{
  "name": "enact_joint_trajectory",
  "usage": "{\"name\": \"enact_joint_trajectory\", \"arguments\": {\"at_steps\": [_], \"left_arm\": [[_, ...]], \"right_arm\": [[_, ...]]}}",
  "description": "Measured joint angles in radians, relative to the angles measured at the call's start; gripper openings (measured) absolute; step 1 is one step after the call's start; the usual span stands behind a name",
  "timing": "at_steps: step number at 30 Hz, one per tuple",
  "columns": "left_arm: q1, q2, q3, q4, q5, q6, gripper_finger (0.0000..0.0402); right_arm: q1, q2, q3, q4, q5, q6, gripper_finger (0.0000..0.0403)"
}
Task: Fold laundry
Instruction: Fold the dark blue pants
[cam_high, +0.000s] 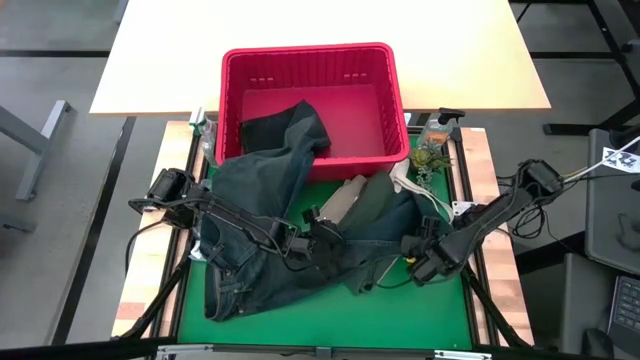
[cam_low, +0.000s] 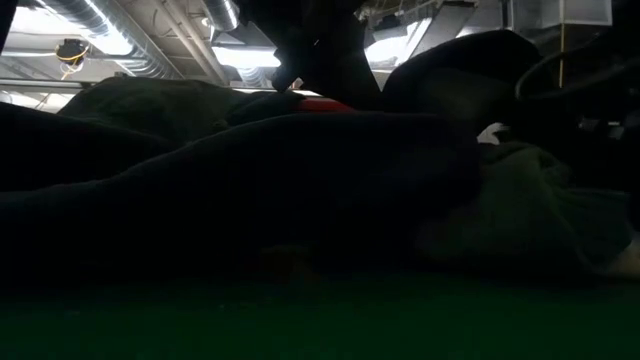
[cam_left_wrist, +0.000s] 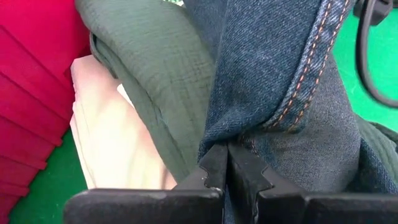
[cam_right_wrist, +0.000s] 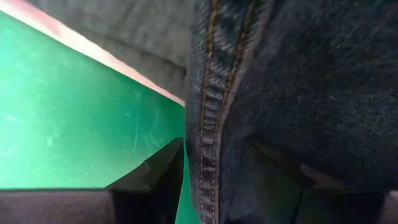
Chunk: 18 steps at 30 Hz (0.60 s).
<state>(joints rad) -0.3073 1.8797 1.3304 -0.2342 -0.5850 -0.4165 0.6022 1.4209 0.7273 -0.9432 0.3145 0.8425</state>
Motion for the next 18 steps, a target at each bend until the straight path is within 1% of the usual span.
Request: {"name": "enact_joint_trajectory", "arguments": {"at_steps": [5,12,15,18], "left_arm": [[0.000,0.000,0.000,0.000,0.000,0.000,0.0002],[0.000,0.000,0.000,-0.001,0.000,0.000,0.0002],[0.000,0.000,0.000,-0.001,0.000,0.001,0.0002],[0.000,0.000,0.000,-0.001,0.000,0.001,0.0002]], "right_arm": [[0.000,0.060,0.000,0.000,0.034,0.028,0.0172],[0.000,0.117,0.001,0.000,0.049,0.031,0.0169],[0.000,0.126,0.001,-0.001,0.062,0.031,0.0148],[0.000,0.128,0.001,-0.006,0.068,0.031,0.0110]]}}
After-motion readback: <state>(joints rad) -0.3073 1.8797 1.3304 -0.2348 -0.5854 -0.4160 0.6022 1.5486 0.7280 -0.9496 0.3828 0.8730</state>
